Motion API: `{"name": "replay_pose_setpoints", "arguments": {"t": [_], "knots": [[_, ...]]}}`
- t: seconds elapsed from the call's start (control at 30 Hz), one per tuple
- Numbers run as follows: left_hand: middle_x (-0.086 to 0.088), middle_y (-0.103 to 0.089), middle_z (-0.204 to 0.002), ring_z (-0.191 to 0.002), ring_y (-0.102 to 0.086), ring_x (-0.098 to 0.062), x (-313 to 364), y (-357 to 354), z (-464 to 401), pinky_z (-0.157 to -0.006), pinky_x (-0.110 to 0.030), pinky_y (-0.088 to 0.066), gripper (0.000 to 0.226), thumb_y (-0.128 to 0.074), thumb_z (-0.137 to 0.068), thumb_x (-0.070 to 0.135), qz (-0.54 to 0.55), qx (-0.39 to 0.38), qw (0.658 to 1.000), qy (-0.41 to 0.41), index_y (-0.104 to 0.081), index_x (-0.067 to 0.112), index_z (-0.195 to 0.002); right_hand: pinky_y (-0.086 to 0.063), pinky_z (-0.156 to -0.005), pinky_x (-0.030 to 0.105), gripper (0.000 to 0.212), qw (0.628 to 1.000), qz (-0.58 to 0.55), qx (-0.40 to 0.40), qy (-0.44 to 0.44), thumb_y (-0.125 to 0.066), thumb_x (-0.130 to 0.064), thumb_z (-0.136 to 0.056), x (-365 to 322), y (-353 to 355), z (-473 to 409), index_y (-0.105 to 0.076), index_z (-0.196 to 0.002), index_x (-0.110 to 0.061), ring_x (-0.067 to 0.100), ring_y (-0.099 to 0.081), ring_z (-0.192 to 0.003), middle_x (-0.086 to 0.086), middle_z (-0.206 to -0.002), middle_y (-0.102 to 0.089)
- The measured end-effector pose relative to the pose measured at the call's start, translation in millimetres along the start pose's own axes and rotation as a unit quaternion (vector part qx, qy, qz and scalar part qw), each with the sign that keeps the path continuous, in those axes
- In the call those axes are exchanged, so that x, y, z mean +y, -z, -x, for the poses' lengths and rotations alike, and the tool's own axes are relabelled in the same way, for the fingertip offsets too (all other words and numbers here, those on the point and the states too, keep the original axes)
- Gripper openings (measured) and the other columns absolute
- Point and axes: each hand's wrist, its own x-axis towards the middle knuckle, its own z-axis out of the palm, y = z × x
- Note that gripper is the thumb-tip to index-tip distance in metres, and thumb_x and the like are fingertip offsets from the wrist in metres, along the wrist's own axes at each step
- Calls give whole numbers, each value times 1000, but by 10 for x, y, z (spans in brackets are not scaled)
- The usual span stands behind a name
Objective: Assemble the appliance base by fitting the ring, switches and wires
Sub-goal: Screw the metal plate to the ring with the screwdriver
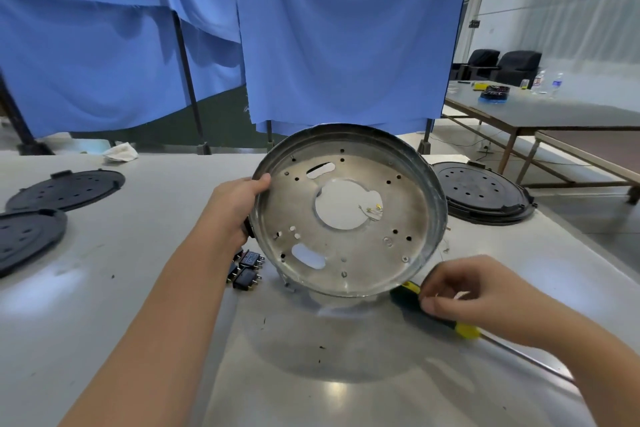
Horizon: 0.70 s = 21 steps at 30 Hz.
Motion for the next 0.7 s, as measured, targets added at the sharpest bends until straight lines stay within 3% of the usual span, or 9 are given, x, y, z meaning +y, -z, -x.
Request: {"name": "replay_pose_setpoints", "arguments": {"t": [0.17, 0.27, 0.37, 0.53, 0.7], "knots": [[4, -75, -78, -76, -70, -20, 145, -19, 126, -77, -40, -56, 15, -63, -92, 19, -32, 9, 990, -135, -72, 25, -81, -57, -60, 22, 5, 982, -94, 139, -84, -65, -7, -87, 143, 151, -77, -68, -83, -6, 15, -70, -65, 7, -78, -74], [3, -75, -94, -90, -70, -18, 218, 3, 176, -81, -34, -56, 12, -65, -90, 20, -48, 0, 983, -180, -73, 25, -98, -56, -62, 24, 7, 950, -172, 245, -83, -63, -9, -89, 171, 158, -121, -66, -86, -4, 17, -71, -73, 10, -85, -74], [-2, -73, -102, -89, -69, -15, 233, -5, 207, -81, -29, -54, 19, -67, -89, 21, -55, -3, 982, -183, -72, 18, -107, -54, -75, 31, 10, 917, -274, 287, -51, -58, -14, -92, 139, 108, -167, -64, -93, -5, 19, -70, -89, 6, -94, -73], [4, -75, -76, -66, -69, -12, 184, -45, 220, -69, -32, -57, 9, -66, -90, 19, -46, -6, 989, -142, -72, 25, -86, -54, -75, 34, 10, 876, -365, 313, -42, -50, -19, -98, 67, -45, -298, -57, -95, -12, 14, -69, -91, 0, -98, -70], [0, -73, -76, -55, -66, -15, 215, -35, 278, -52, -30, -54, 11, -71, -85, 18, -38, -28, 995, -93, -72, 17, -97, -51, -73, 30, 9, 895, -299, 329, -42, -50, -21, -98, 22, -147, -433, -57, -96, -15, 18, -62, -83, 8, -93, -64]]}}
